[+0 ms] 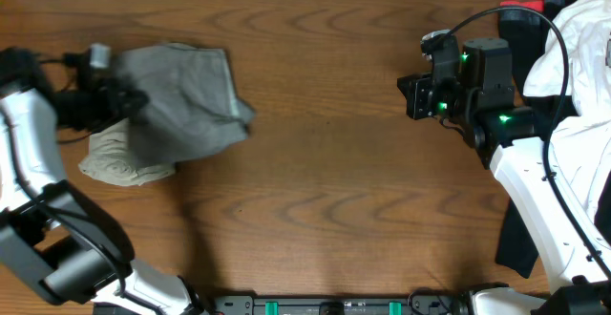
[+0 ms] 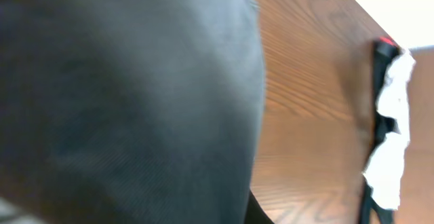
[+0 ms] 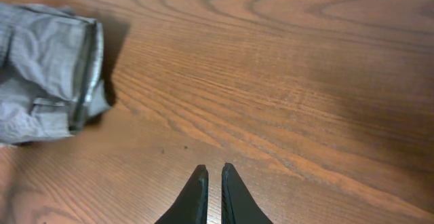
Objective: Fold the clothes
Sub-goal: 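Carry the folded shorts left onto the khaki roll with the left gripper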
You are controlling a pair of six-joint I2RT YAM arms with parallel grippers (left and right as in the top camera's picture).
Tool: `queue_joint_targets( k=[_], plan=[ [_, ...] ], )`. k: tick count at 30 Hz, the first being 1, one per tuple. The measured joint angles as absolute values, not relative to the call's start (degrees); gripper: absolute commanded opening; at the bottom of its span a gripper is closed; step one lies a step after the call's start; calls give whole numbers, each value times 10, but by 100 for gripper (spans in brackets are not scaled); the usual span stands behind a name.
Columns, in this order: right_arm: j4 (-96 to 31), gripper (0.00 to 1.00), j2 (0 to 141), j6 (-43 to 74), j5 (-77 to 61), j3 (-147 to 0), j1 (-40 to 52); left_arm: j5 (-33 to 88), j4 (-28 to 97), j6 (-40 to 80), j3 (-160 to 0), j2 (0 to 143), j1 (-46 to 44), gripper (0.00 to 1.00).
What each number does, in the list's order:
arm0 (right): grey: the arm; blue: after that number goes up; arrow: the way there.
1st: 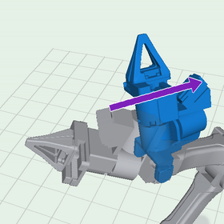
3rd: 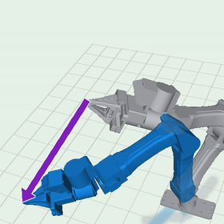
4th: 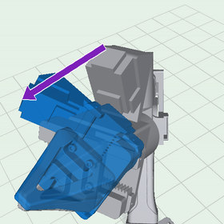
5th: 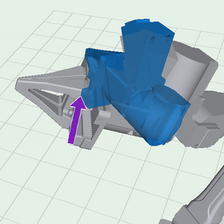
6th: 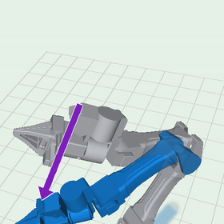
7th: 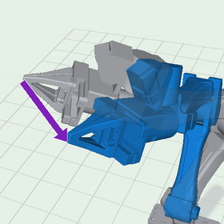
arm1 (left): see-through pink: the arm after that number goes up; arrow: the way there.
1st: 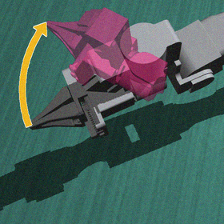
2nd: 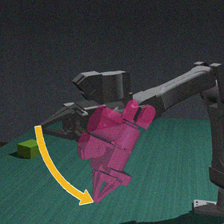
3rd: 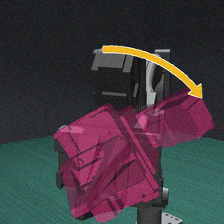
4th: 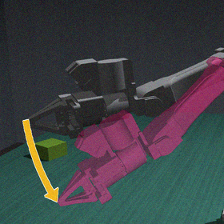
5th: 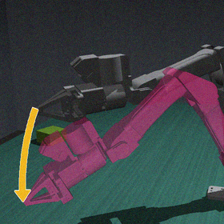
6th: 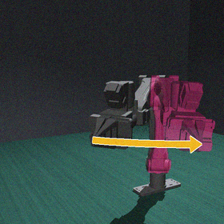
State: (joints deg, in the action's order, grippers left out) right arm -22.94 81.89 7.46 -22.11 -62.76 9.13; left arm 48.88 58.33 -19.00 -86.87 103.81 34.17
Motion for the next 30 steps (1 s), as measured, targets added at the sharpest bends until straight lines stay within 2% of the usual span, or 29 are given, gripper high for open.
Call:
queue_joint_targets(
  k=[2, 3, 4, 5, 7, 10, 14, 16, 17, 18, 19, 25, 30],
  plan=[
    [-229, 8, 819, 75, -221, -628, 91, 466, 583, -196, -869, 1038, 370, 11],
    [-229, 8, 819, 75, -221, -628, 91, 448, 581, -195, -869, 1038, 383, 21],
    [-229, 8, 819, 75, -221, -628, 91, 434, 576, -191, -869, 1038, 393, 38],
    [-230, 8, 819, 75, -222, -628, 91, 424, 569, -184, -869, 1038, 400, 48],
    [-229, 8, 819, 75, -221, -628, 91, 409, 555, -170, -869, 1039, 411, 75],
    [-229, 8, 819, 75, -221, -628, 91, 379, 549, -139, -869, 1041, 416, 80],
    [-233, 8, 819, 75, -222, -628, 91, 351, 561, -96, -870, 1044, 416, 80],
    [-233, 8, 819, 75, -222, -628, 91, 353, 575, -84, -875, 1042, 416, 72],
    [-233, 9, 819, 75, -222, -628, 91, 356, 582, -78, -879, 1040, 415, 54],
    [-233, 8, 819, 75, -222, -628, 91, 358, 586, -69, -882, 1033, 415, 27],
    [-232, 9, 819, 75, -221, -628, 91, 361, 587, -70, -884, 1022, 414, 6],
    [-227, 9, 819, 75, -221, -628, 91, 367, 569, -62, -900, 925, 373, 6],
    [-222, 10, 819, 77, -221, -628, 91, 296, 524, -60, -901, 926, 292, 6]
  ],
)
